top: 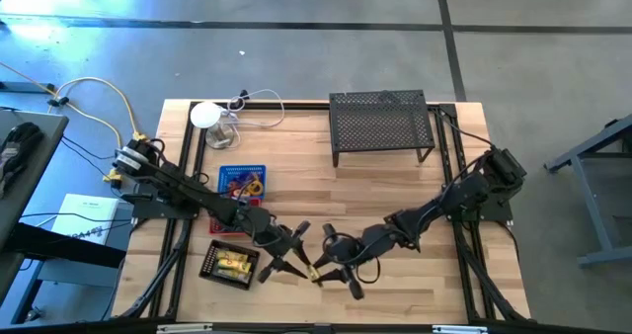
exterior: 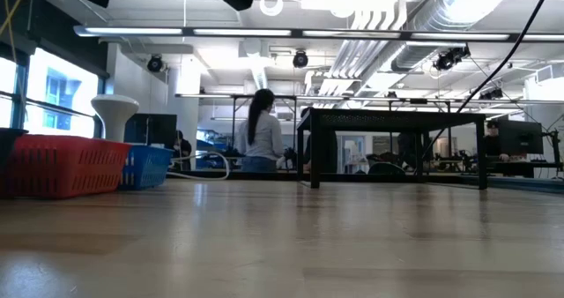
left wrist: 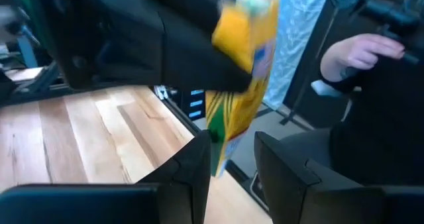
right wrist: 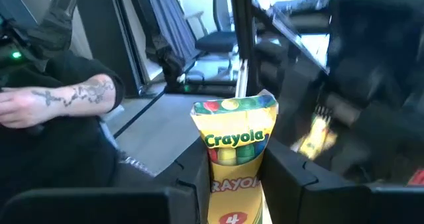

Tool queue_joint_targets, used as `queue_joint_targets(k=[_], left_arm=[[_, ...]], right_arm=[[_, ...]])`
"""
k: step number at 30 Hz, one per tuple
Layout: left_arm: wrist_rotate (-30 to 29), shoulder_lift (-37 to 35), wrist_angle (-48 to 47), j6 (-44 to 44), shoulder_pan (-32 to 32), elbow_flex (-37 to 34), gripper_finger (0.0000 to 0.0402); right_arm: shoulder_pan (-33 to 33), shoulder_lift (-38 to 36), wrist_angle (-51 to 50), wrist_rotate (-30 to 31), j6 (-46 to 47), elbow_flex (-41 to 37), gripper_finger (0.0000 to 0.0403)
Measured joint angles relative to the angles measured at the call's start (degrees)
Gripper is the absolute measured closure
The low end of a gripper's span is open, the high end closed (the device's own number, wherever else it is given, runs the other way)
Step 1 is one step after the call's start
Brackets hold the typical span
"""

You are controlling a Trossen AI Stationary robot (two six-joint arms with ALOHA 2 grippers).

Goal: Pick & Place Office Desk Supplies
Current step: Put the yellow crayon box into the black bin

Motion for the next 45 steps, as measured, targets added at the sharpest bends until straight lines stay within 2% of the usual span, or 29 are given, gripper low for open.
queue_joint_targets(k=[14,22,33,40,45], left_arm=[[-2.5,0.0,0.5,0.0,0.0,-0.1,0.029],[-2.5,0.0,0.0,0.2,0.0,-0.1,0.0339],[1.6,0.0,0.1,0.2,0.1,-0.1,0.0393],[2.0,0.0,0.1,0.0,0.1,-0.1,0.0401],[3.0,0.0,0.1,0.2,-0.1,-0.1,0.0401]], right_arm=[[-0.6,0.0,-0.5,1.4,-5.0,0.0,0.0307],[-0.6,0.0,-1.5,1.7,-4.7,0.0,0.0307],[-0.6,0.0,-2.7,3.8,-3.8,0.0,0.0307],[-0.3,0.0,-2.7,3.2,-2.8,0.1,0.0304],[-0.1,0.0,-3.0,3.5,-2.7,0.1,0.0276]])
